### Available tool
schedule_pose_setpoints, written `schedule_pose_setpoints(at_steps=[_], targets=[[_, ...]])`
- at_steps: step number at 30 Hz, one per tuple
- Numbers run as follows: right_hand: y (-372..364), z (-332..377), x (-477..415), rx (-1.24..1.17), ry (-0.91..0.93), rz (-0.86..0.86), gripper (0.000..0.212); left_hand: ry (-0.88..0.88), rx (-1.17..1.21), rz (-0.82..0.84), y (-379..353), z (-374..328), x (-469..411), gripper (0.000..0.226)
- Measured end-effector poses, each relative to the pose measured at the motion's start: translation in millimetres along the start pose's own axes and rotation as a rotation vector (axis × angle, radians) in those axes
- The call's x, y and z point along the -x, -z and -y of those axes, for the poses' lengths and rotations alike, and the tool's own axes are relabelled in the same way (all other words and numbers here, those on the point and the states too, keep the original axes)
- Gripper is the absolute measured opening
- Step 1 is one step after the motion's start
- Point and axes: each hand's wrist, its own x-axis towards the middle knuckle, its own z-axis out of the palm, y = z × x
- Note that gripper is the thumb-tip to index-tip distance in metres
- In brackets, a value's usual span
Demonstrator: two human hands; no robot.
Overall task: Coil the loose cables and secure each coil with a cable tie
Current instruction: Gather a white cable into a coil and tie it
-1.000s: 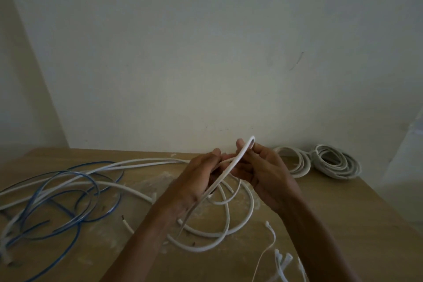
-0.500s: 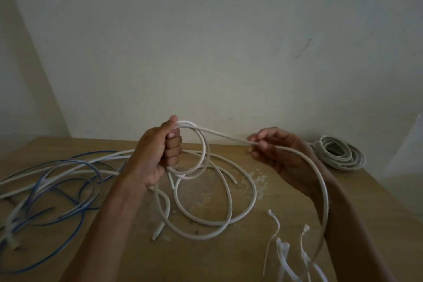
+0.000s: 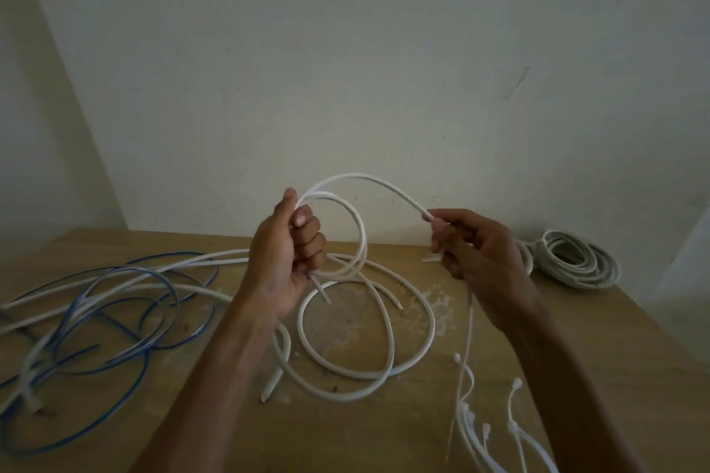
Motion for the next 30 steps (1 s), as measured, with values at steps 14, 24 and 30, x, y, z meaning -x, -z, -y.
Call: schedule_pose_setpoints(at_steps=[14,24,30], targets=[[-45,-14,7,0.189,0.029,-0.11,0.048,0.14,0.204,0.179,-22,24,9,0.04],[-41,-18,6,0.335,0.179,-0.188,0.033,0.248,0.248,0.179,-16,17,9,0.04],[-31,-18,2,0.261,0.134,-0.191,0.016,0.132,0.143,0.07,-7,10,3,0.035]])
